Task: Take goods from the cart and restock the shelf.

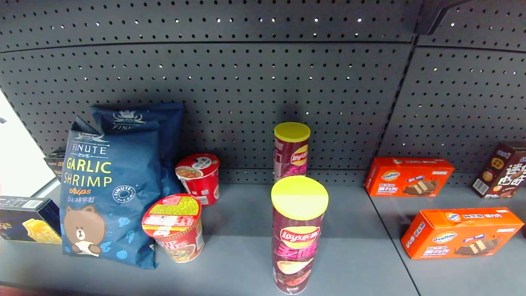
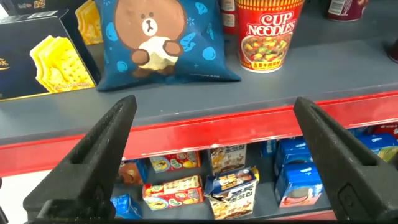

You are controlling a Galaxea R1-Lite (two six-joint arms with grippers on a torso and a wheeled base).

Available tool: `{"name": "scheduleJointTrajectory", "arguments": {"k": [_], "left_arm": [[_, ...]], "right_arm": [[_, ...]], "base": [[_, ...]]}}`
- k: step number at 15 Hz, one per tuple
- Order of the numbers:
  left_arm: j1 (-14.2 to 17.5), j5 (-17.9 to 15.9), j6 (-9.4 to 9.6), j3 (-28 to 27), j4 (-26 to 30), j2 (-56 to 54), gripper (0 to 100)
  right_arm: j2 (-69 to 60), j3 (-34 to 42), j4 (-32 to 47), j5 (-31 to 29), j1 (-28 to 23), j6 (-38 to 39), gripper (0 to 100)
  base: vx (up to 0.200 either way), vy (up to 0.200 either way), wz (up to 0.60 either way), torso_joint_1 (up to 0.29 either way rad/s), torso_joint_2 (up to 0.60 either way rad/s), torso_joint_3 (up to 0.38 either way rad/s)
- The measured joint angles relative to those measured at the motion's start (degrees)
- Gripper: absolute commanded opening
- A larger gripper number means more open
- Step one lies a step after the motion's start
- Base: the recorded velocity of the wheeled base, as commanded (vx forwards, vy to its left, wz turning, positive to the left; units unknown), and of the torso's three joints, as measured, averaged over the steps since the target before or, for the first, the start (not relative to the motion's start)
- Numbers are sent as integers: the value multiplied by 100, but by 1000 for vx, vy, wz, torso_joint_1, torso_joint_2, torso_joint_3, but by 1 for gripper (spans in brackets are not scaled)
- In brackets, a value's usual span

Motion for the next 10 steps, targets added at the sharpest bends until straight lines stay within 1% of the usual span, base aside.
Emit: {"name": "scheduleJointTrajectory", "arguments": {"k": [10], "left_arm": [[0, 1, 9, 0, 0, -2, 100]], "right_arm": [[0, 1, 2, 0, 0, -6, 100]], "base": [[0, 0, 0, 0, 0, 0]]}}
